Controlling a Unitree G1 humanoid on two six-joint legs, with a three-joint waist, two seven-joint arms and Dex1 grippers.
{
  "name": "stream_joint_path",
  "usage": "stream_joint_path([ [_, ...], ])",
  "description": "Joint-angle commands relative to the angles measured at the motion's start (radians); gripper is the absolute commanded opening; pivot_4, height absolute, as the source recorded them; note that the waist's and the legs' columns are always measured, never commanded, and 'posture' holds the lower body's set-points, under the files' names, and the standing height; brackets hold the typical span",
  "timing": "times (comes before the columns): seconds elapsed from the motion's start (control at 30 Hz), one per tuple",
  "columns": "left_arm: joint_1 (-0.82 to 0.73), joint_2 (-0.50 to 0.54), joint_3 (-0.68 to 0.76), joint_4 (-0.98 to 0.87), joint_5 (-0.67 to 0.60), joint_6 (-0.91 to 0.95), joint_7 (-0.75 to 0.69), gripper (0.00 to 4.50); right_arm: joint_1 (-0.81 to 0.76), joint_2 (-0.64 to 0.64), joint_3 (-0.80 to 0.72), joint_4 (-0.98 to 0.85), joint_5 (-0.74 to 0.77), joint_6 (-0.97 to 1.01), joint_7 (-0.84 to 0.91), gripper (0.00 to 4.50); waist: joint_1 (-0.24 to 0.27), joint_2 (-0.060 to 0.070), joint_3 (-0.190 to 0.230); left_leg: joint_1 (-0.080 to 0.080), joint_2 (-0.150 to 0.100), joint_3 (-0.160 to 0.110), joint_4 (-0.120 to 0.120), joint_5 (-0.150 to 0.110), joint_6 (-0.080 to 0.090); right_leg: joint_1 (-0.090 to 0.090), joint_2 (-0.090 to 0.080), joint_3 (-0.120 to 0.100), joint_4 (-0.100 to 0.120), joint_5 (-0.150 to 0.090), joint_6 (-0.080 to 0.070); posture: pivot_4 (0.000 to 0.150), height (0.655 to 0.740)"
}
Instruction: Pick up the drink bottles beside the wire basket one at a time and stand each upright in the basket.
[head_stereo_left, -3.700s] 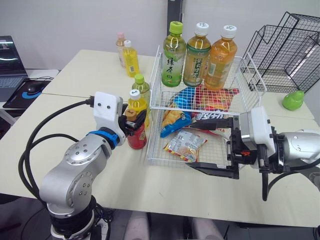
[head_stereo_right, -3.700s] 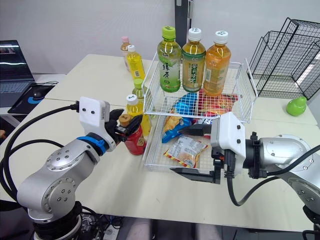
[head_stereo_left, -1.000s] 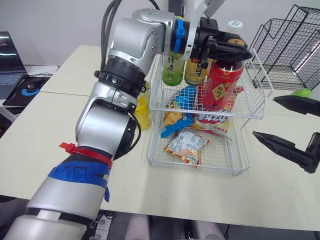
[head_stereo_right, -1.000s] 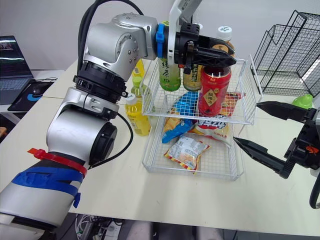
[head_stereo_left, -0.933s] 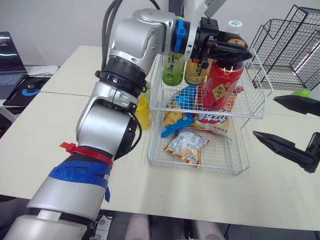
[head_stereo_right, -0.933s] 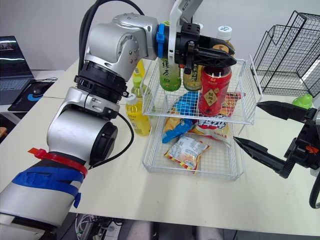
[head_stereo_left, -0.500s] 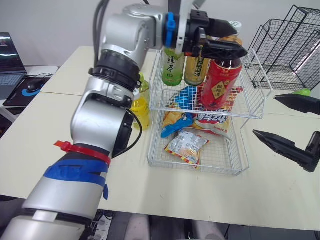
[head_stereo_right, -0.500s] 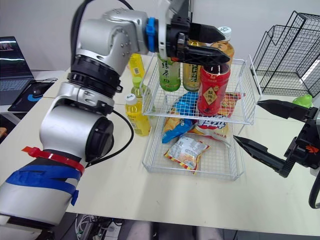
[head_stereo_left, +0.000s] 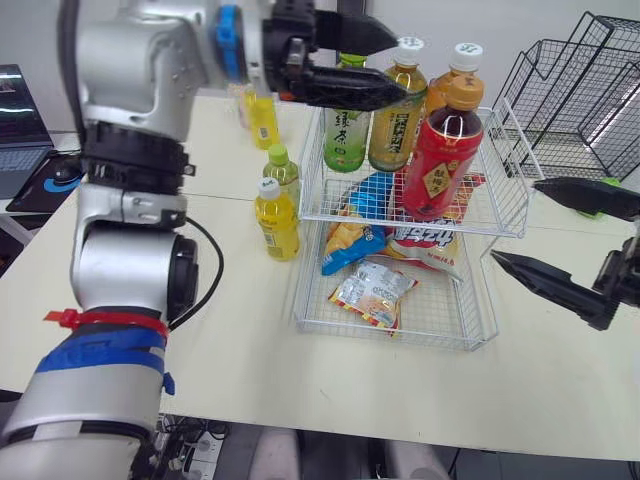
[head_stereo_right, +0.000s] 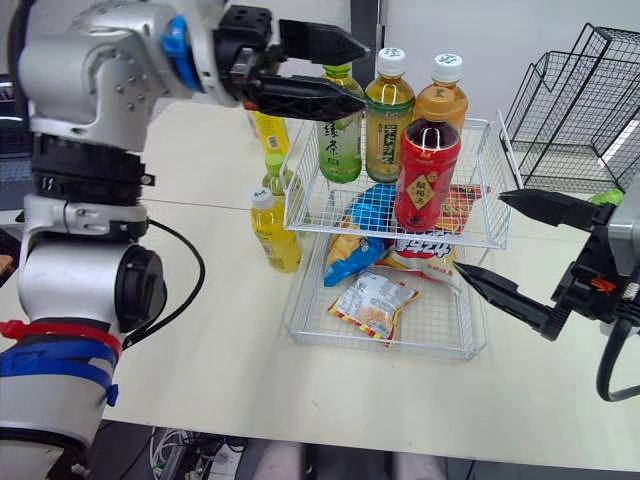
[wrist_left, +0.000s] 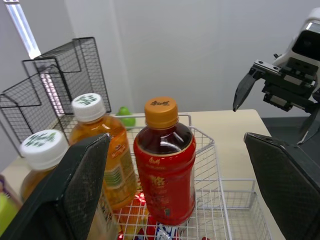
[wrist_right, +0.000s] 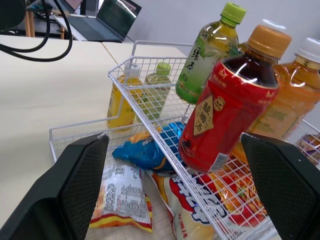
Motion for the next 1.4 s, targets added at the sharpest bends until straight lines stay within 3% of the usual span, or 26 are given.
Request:
stream_joint_path([
  [0.03,0.067,0.069,0.071,-0.101,0.001,-0.025,0.092,4.47,-0.034,-0.008,0.073,-0.028,-0.002,-0.045,-0.002,4.50,0.001,0.000,0.000,0.000,0.000,-0.001,0.000,0.000,0.000,0.000,0.000,-0.001,0.000,0.000,-0.001,0.150,0.6732],
  [0.23,0.241,0.212,0.168,-0.231,-0.029,0.062,0.215,4.47,-0.131,0.010,0.273,-0.035,-0.005,-0.090,0.014,4.50,0.001,0.000,0.000,0.000,0.001,-0.001,0.001,0.000,0.000,0.000,-0.001,-0.001,0.000,0.002,-0.004,0.150,0.6732],
  [0.43,0.558,0.290,0.294,-0.441,-0.075,0.149,0.334,4.47,-0.199,0.067,0.430,-0.022,-0.098,-0.127,0.014,4.50,0.003,0.000,0.000,0.000,0.002,-0.002,0.001,0.000,0.000,0.001,-0.002,-0.003,0.001,0.002,-0.004,0.150,0.6732],
  [0.57,0.769,0.212,0.368,-0.608,-0.106,0.166,0.479,4.47,-0.223,0.093,0.490,-0.016,-0.128,-0.122,0.008,4.50,0.011,-0.001,-0.001,0.000,0.002,-0.003,0.002,0.000,0.000,0.002,-0.003,-0.004,0.001,0.002,-0.004,0.150,0.6732],
  [0.7,0.841,0.112,0.358,-0.700,-0.120,0.159,0.607,4.47,-0.217,0.101,0.515,-0.022,-0.152,-0.110,0.001,4.50,0.026,-0.002,-0.001,0.000,0.002,-0.003,0.003,0.000,0.000,0.002,-0.003,-0.004,0.001,0.003,-0.004,0.150,0.6732],
  [1.0,0.829,-0.117,0.217,-0.751,-0.001,0.125,0.955,4.47,-0.209,0.115,0.527,-0.053,-0.143,-0.103,-0.037,4.50,0.031,-0.002,-0.001,0.000,0.000,-0.003,0.003,0.000,0.000,0.003,-0.002,-0.004,0.001,0.003,-0.004,0.150,0.6732],
  [1.4,0.798,-0.216,0.103,-0.695,0.096,0.088,1.102,4.47,-0.218,0.107,0.525,-0.060,-0.127,-0.088,-0.066,4.50,0.030,-0.002,-0.001,0.000,0.000,-0.003,0.003,0.000,0.000,0.003,-0.002,-0.004,0.001,0.003,-0.004,0.150,0.6732],
])
